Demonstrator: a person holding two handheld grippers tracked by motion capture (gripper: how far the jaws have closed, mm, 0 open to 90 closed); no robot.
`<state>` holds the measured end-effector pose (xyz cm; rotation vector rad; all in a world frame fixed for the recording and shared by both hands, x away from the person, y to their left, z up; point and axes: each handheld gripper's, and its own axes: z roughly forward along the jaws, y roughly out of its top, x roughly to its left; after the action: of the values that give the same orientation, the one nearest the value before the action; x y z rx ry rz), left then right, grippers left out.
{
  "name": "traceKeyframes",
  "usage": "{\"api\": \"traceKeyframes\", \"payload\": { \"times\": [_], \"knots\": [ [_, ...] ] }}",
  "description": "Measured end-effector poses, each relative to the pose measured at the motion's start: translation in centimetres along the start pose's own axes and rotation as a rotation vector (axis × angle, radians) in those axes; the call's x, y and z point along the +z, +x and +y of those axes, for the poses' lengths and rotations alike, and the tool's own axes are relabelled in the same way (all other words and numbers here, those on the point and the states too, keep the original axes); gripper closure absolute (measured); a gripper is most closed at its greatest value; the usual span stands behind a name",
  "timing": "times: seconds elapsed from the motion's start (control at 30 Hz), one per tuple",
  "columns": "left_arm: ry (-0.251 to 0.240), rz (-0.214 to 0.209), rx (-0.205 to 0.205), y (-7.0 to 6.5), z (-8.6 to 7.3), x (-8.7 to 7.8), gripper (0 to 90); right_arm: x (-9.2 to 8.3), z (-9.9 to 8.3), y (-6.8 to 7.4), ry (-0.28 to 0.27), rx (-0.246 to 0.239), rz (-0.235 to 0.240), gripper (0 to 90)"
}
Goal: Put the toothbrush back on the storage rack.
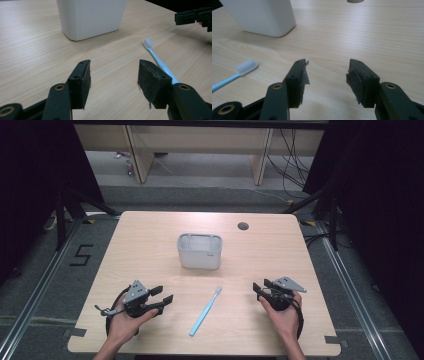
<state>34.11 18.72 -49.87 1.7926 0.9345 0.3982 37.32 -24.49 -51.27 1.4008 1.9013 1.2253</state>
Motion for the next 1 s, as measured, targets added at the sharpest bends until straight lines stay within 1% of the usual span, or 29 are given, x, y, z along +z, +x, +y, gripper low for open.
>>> {"api": "traceKeyframes", "payload": {
  "times": [0.03, 0.07, 0.1, 0.13, 0.17, 0.2, 0.23, 0.27, 0.3, 0.33, 0.37, 0.4, 0.43, 0.47, 0.5, 0.53, 0.57, 0.6, 0.63, 0.67, 0.7, 0.73, 0.77, 0.83, 0.87, 0.9, 0.93, 1.0],
  "knots": [
    [-0.005, -0.006, -0.003, -0.1, 0.1, 0.1, 43.0, -0.1, -0.1, -0.2, 0.005, -0.018, -0.005, 48.7],
    [0.001, -0.007, 0.003, -0.2, 0.2, 0.0, 43.0, -0.1, -0.1, -0.2, -0.004, -0.014, 0.004, 48.7],
    [0.010, -0.003, 0.001, -0.4, 0.3, 0.0, 42.9, 0.1, -0.2, 0.0, 0.002, 0.009, -0.006, 48.7],
    [0.018, -0.012, 0.006, -0.5, 0.5, -0.1, 42.6, 0.1, -0.3, -0.1, 0.003, -0.003, -0.015, 48.7],
    [0.018, -0.012, 0.006, -0.5, 0.5, -0.1, 41.8, 0.1, -0.3, -0.1, 0.003, -0.003, -0.015, 48.7],
    [0.024, -0.021, 0.005, -0.7, 0.6, 0.0, 41.8, 0.1, -0.3, -0.1, 0.000, -0.006, -0.018, 48.7],
    [0.036, -0.025, 0.013, -0.9, 0.8, 0.0, 40.9, 0.1, -0.2, -0.3, 0.003, -0.028, -0.029, 48.8],
    [0.044, -0.030, 0.014, -1.0, 1.0, 0.0, 40.3, 0.0, -0.3, -0.2, 0.009, -0.005, -0.016, 48.8],
    [0.045, -0.043, 0.013, -1.2, 1.1, 0.0, 40.1, 0.1, -0.2, -0.3, 0.005, -0.026, -0.036, 48.7],
    [0.045, -0.043, 0.013, -1.2, 1.1, 0.0, 40.0, 0.1, -0.2, -0.3, 0.005, -0.026, -0.036, 48.7],
    [0.058, -0.048, 0.016, -1.4, 1.2, 0.0, 39.9, -0.1, -0.2, -0.1, 0.013, 0.018, 0.002, 48.7],
    [0.082, -0.049, 0.025, -1.7, 1.7, -0.1, 40.0, 0.2, -0.2, -0.5, 0.009, -0.019, -0.001, 48.6],
    [0.103, -0.043, 0.028, -1.9, 1.9, -0.1, 40.0, 0.1, -0.2, -0.3, 0.023, 0.006, -0.024, 48.6],
    [0.120, -0.050, 0.021, -2.1, 2.1, -0.1, 40.0, 0.1, -0.2, -0.2, 0.017, 0.014, -0.013, 48.9],
    [0.142, -0.049, 0.030, -2.3, 2.4, -0.1, 40.0, 0.1, -0.2, -0.4, 0.021, 0.009, 0.011, 49.2],
    [0.151, -0.040, 0.026, -2.6, 2.6, -0.1, 40.0, 0.2, -0.2, -0.4, 0.026, 0.009, 0.013, 49.3],
    [0.154, -0.041, 0.027, -2.8, 2.8, 0.0, 40.0, 0.3, -0.2, -0.5, 0.034, -0.016, -0.007, 49.8],
    [0.170, -0.044, 0.036, -2.9, 3.1, 0.0, 40.0, 0.3, -0.1, -0.4, 0.039, -0.012, -0.007, 50.0],
    [0.185, -0.043, 0.046, -3.1, 3.3, 0.1, 40.1, 0.2, -0.1, -0.4, 0.050, 0.016, 0.024, 49.9],
    [0.211, -0.043, 0.068, -3.2, 3.6, 0.1, 40.4, 0.2, -0.1, -0.3, 0.053, 0.031, 0.022, 49.7],
    [0.225, -0.041, 0.068, -3.4, 3.9, 0.2, 40.5, 0.2, -0.1, -0.1, 0.059, 0.039, -0.001, 49.7],
    [0.248, -0.043, 0.077, -3.5, 4.1, 0.3, 40.5, 0.3, -0.1, -0.2, 0.057, 0.032, -0.001, 49.8],
    [0.262, -0.044, 0.081, -3.7, 4.3, 0.4, 40.7, 0.3, -0.1, -0.1, 0.061, 0.034, 0.003, 49.7],
    [0.304, -0.048, 0.081, -4.2, 4.7, 0.7, 41.3, 0.3, -0.1, -0.1, 0.063, 0.033, 0.003, 49.3],
    [0.304, -0.048, 0.081, -4.2, 4.7, 0.7, 41.4, 0.3, -0.1, -0.1, 0.063, 0.033, 0.003, 49.3],
    [0.361, -0.061, 0.088, -4.5, 5.0, 1.2, 41.4, 0.3, -0.1, -0.1, 0.063, 0.033, 0.002, 49.1],
    [0.381, -0.064, 0.084, -4.7, 5.1, 1.4, 41.5, 0.3, -0.2, -0.1, 0.064, 0.030, 0.001, 48.8],
    [0.435, -0.065, 0.084, -5.0, 5.4, 1.8, 41.7, 0.3, -0.1, 0.0, 0.065, 0.042, 0.013, 48.6]
  ]
}}
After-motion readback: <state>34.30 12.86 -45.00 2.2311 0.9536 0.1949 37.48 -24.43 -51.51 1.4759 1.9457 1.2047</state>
